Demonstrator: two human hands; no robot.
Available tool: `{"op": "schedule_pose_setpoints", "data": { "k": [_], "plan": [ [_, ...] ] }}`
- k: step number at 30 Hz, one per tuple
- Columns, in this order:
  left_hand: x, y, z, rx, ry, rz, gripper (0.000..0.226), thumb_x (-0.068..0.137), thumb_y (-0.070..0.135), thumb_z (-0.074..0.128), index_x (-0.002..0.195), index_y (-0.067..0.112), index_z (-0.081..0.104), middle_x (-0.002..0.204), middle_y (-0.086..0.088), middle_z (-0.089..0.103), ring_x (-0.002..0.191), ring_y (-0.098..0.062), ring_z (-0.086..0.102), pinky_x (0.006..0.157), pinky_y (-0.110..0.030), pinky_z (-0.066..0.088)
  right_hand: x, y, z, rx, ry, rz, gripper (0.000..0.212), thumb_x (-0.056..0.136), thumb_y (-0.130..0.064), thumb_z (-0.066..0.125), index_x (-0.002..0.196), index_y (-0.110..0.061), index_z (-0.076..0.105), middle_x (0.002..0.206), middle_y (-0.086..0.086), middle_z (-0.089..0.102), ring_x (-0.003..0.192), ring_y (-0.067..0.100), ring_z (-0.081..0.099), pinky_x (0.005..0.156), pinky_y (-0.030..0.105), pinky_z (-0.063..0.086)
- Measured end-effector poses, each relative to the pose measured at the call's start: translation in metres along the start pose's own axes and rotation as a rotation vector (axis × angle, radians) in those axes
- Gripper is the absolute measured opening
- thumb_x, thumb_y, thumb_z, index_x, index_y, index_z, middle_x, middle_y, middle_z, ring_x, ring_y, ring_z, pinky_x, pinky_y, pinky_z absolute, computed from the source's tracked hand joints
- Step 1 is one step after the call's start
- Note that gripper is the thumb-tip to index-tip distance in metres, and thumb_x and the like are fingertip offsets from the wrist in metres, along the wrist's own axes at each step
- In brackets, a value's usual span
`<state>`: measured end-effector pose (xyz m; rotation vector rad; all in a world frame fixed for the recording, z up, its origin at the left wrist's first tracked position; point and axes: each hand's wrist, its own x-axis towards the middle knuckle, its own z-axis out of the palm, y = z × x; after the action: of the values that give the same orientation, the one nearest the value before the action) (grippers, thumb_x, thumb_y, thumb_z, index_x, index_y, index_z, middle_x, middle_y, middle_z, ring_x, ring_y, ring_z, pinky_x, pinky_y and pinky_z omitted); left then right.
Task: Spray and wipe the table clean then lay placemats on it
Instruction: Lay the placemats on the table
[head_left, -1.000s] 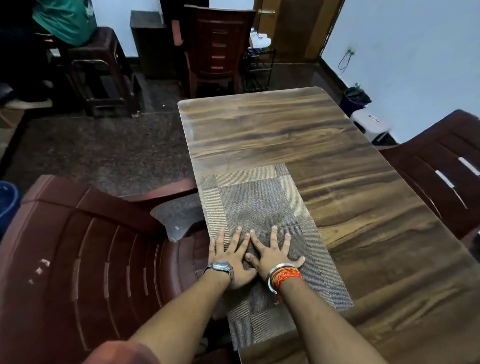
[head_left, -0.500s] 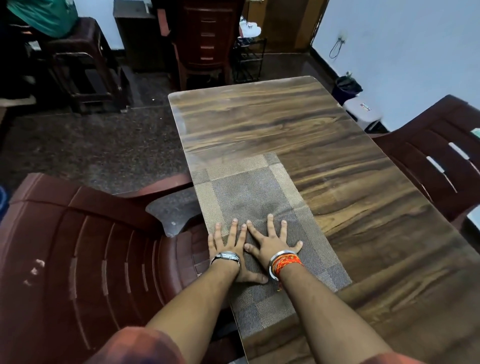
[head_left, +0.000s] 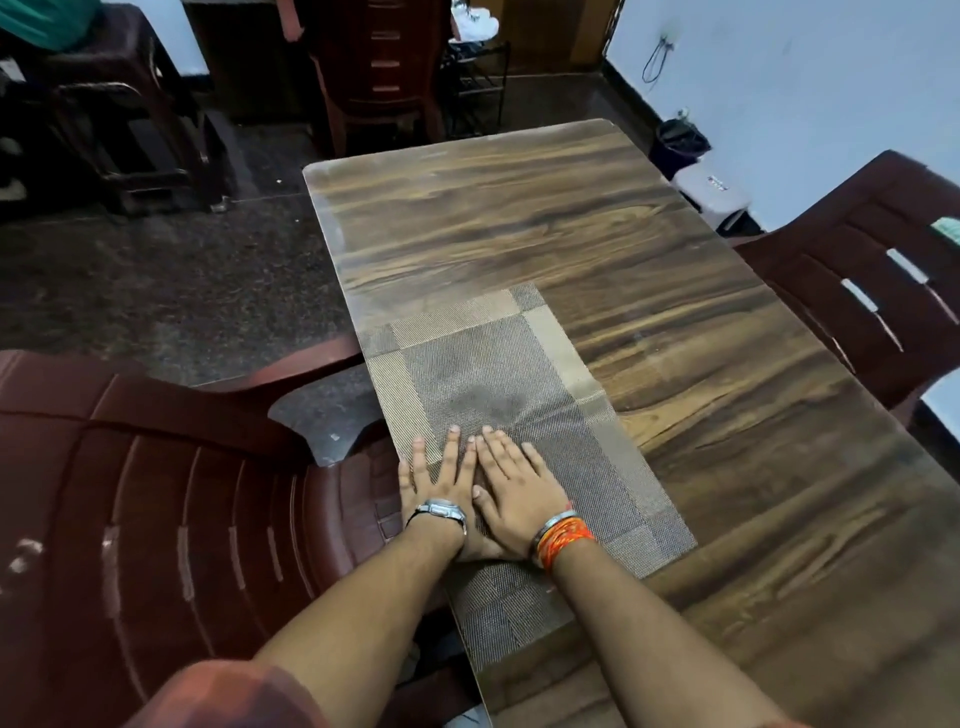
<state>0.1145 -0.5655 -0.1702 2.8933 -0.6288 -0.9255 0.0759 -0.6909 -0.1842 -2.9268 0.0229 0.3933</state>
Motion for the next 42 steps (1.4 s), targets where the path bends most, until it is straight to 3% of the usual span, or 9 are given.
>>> {"op": "schedule_pose_setpoints", "data": {
  "k": [2,5,10,18,27,31,36,38,42],
  "plan": [
    [0.000,-0.001,-0.005,0.017,-0.061,0.011,0.151,0.048,0.096,0.057,0.149,0.029,-0.033,0.154,0.007,-0.045,0.143,-0.041,-0.037,0.114,-0.056,-0.021,0.000,0.019,-0.006,-0.041,0.013,-0.066,0.071,0.092,-0.062,0.017,0.153,-0.029,0.000,0.160,-0.012,-0.002,0.147,0.008,-0.003,0.120,0.037,0.000],
    [0.000,0.000,-0.008,0.020,-0.081,0.011,0.157,0.040,0.102,0.052,0.149,0.029,-0.035,0.153,0.004,-0.048,0.140,-0.042,-0.040,0.118,-0.058,-0.016,0.003,0.044,-0.013,-0.046,0.007,-0.081,0.076,0.090,-0.070,0.021,0.153,-0.034,-0.001,0.160,-0.016,-0.002,0.147,0.007,-0.005,0.120,0.039,0.002],
    [0.002,-0.002,-0.008,0.018,-0.131,0.007,0.158,0.038,0.104,0.050,0.146,0.032,-0.040,0.148,0.005,-0.054,0.137,-0.042,-0.045,0.118,-0.060,-0.016,0.008,0.088,-0.023,0.018,0.070,0.158,0.093,0.081,-0.082,0.019,0.154,-0.026,-0.002,0.161,-0.006,-0.002,0.148,0.012,-0.004,0.119,0.036,-0.004],
    [0.004,-0.005,-0.007,0.001,-0.143,0.013,0.159,0.036,0.104,0.050,0.147,0.034,-0.039,0.147,0.007,-0.054,0.137,-0.040,-0.046,0.116,-0.058,-0.021,0.009,0.101,-0.027,0.033,0.103,0.359,0.122,0.066,-0.096,0.021,0.153,-0.014,-0.001,0.162,0.002,-0.002,0.148,0.017,-0.003,0.120,0.040,-0.001],
    [0.005,-0.004,-0.006,0.006,-0.142,0.019,0.155,0.038,0.104,0.050,0.145,0.037,-0.039,0.149,0.006,-0.052,0.137,-0.041,-0.044,0.115,-0.060,-0.020,0.008,0.097,-0.023,0.020,0.139,0.402,0.120,0.068,-0.095,0.021,0.153,-0.014,-0.002,0.162,0.003,-0.005,0.148,0.018,-0.004,0.120,0.043,-0.002],
    [0.000,-0.003,-0.013,-0.006,-0.164,0.014,0.152,0.040,0.103,0.051,0.147,0.040,-0.036,0.152,0.008,-0.048,0.142,-0.041,-0.038,0.114,-0.060,-0.019,-0.018,0.078,-0.025,0.018,0.288,0.491,0.102,0.082,-0.080,0.024,0.153,-0.010,0.004,0.161,0.013,0.003,0.147,0.032,0.006,0.117,0.052,0.010],
    [-0.009,0.006,-0.036,0.054,-0.213,0.013,0.138,0.053,0.104,0.036,0.153,0.033,-0.028,0.158,0.002,-0.041,0.148,-0.041,-0.027,0.116,-0.061,-0.013,-0.073,0.055,-0.038,0.057,0.415,0.553,0.093,0.087,-0.074,0.022,0.154,-0.011,0.005,0.161,0.011,0.004,0.148,0.028,0.001,0.119,0.048,0.004],
    [-0.013,0.018,-0.046,0.094,-0.139,0.093,0.128,0.062,0.102,0.025,0.155,0.029,-0.025,0.160,-0.002,-0.037,0.149,-0.038,-0.026,0.118,-0.060,-0.015,-0.101,0.053,-0.044,0.076,0.458,0.630,0.091,0.088,-0.072,0.023,0.153,-0.012,0.006,0.161,0.009,0.006,0.148,0.028,0.003,0.118,0.048,0.004],
    [-0.030,0.075,-0.047,0.118,0.100,0.439,0.107,0.081,0.089,0.020,0.158,0.025,-0.017,0.164,0.001,-0.027,0.152,-0.030,-0.021,0.121,-0.052,-0.013,-0.164,0.056,-0.045,0.066,0.470,0.798,0.085,0.090,-0.069,0.023,0.153,-0.013,0.011,0.161,0.008,0.011,0.148,0.028,0.008,0.118,0.050,0.011]
  ]
}}
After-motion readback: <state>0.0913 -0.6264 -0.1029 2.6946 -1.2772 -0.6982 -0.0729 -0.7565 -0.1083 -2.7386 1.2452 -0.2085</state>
